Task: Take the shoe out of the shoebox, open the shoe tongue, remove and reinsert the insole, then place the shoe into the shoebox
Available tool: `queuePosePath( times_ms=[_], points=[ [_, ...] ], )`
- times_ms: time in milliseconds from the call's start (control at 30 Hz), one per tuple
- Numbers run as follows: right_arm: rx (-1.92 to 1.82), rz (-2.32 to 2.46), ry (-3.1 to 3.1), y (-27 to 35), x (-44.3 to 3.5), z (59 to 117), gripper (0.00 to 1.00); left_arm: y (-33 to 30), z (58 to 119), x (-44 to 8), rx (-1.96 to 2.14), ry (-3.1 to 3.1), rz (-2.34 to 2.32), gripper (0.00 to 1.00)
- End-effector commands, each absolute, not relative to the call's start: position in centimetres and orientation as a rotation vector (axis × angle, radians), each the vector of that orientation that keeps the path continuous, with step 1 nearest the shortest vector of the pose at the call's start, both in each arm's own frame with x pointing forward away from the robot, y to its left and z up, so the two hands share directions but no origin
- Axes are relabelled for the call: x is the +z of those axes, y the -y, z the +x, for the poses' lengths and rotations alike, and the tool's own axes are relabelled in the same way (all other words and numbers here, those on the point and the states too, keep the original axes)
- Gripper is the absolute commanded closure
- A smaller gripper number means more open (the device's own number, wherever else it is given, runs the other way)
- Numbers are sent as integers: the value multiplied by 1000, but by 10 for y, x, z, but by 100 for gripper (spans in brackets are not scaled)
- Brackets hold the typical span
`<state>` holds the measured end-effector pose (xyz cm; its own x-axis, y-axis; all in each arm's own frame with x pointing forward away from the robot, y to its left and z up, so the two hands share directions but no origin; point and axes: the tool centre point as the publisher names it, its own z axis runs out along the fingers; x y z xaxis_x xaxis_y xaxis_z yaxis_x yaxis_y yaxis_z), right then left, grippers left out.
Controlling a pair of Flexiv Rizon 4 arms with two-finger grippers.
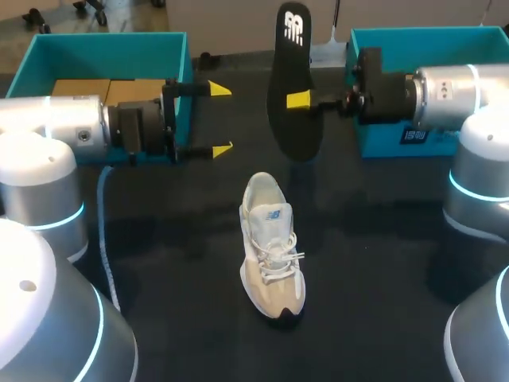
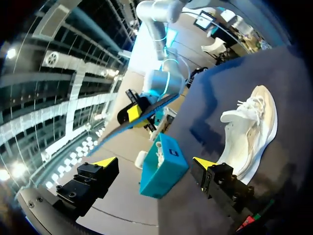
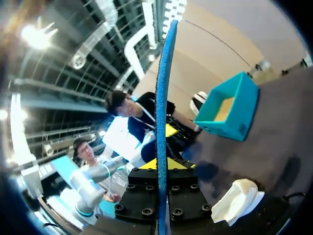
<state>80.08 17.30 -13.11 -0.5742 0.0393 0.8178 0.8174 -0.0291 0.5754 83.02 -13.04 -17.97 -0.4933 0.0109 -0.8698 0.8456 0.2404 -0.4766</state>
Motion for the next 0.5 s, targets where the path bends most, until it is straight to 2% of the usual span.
queuePosePath(
  times_ms=[33,500],
  points=[
    [-1693,-803,1657,-176,-139,804,100,132,823,-185,-1369,-1854,720,0],
    [-1648,-777,1687,-183,-137,806,100,131,822,-194,-1349,-1922,714,0]
  ],
)
